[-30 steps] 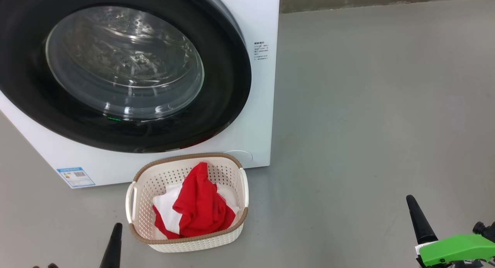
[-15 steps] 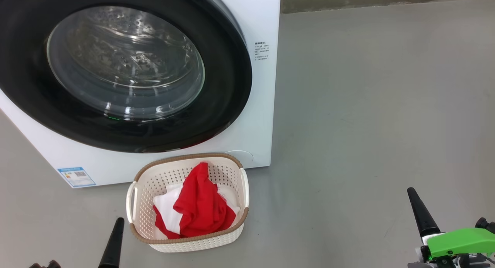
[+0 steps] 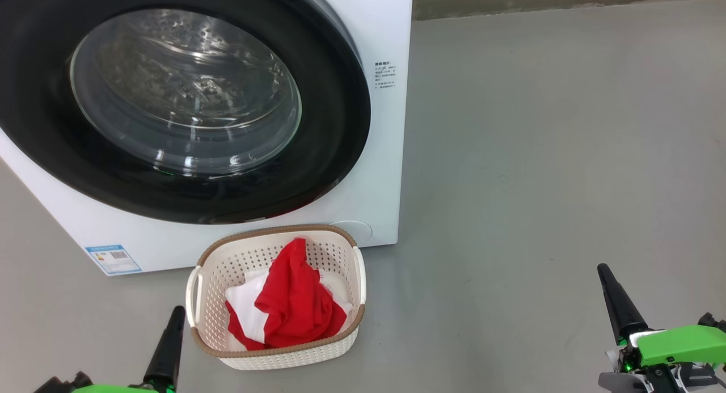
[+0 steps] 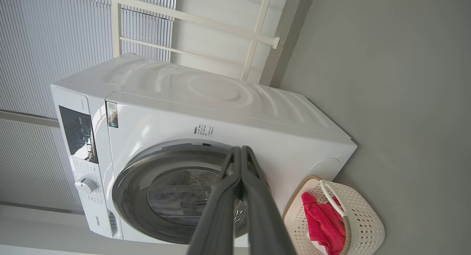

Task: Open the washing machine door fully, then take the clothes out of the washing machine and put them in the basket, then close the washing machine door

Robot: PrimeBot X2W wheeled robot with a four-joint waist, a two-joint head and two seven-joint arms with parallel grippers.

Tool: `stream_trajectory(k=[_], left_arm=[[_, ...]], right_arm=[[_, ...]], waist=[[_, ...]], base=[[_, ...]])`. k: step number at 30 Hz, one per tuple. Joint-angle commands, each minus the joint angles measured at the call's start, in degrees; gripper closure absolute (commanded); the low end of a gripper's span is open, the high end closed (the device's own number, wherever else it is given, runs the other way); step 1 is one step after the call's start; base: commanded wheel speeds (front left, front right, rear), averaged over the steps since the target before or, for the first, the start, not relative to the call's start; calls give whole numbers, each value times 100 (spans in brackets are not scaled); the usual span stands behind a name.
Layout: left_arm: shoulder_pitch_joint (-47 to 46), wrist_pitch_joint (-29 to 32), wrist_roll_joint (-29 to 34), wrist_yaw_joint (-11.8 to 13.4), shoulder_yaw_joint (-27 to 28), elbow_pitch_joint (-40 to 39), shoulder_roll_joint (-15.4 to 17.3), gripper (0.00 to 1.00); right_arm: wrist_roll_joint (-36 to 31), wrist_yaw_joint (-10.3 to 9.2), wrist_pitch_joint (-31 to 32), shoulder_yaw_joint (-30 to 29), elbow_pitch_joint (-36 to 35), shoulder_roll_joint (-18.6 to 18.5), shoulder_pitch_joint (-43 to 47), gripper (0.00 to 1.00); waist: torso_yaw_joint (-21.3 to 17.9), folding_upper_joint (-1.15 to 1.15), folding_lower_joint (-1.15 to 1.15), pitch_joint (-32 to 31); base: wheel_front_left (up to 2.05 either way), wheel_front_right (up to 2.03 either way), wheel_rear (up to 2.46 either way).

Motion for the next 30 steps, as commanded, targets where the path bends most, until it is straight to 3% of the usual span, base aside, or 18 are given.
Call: stream_trajectory(k=[1, 12, 30], left_arm=[[-283, 65, -186, -37, 199, -118, 40, 100], [-391, 234, -765, -41, 219, -100, 27, 100], [-391, 233, -768, -41, 219, -100, 27, 100]], right_arm=[[189, -4, 67, 65, -191, -26, -316, 100], [725, -4, 237, 19, -230, 1, -423, 100], [726, -4, 237, 18, -230, 1, -423, 100]], waist=[[2, 0, 0, -1], [11, 0, 0, -5], [11, 0, 0, -5]], base=[[0, 0, 0], [0, 0, 0], [0, 0, 0]])
